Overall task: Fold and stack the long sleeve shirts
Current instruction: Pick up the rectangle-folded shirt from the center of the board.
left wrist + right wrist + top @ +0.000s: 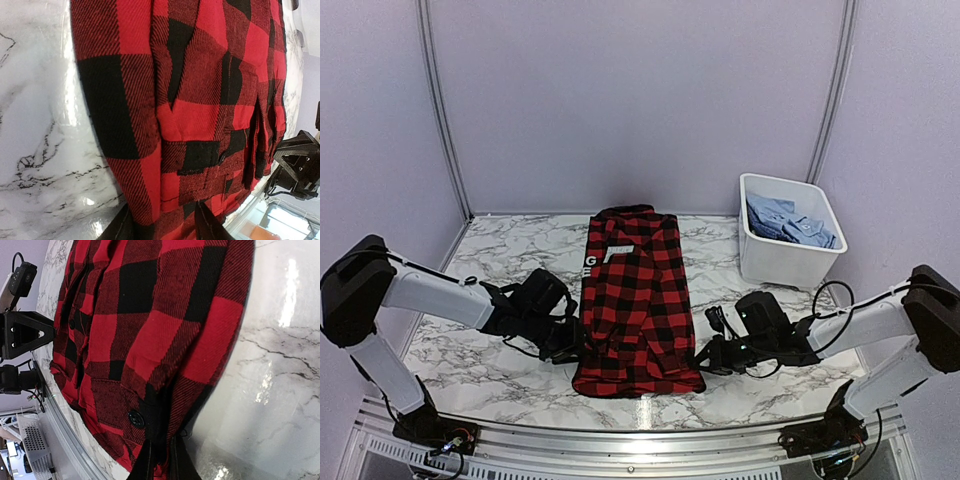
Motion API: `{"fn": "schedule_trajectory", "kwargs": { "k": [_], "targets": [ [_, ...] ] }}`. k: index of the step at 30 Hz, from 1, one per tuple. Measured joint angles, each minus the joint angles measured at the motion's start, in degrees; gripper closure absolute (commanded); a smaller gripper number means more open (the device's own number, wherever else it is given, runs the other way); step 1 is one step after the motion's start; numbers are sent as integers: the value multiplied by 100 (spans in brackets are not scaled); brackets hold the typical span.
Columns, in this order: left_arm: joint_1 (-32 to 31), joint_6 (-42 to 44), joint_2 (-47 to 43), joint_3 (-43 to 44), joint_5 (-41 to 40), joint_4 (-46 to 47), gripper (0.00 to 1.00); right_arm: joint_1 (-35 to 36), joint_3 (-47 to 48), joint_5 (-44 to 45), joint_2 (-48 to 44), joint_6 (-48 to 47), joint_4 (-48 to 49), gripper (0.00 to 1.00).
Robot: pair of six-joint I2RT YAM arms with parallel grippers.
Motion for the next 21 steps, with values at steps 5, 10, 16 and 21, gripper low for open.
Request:
{"fn": "schedule_trajectory", "kwargs": {
  "k": [5,10,16,21],
  "targets": [
    [-4,-33,-4,4,-20,0,62,0,0,-7,0,0,0,93],
    [-7,-125,81,50,-61,9,74,0,28,-22,0,2,-2,95],
    [-7,-249,131,63,-68,22,89,0,46,-50,-2,17,0,100],
    [-7,-323,131,68,-66,20,100,0,111,-55,-4,24,-50,100]
  ]
}}
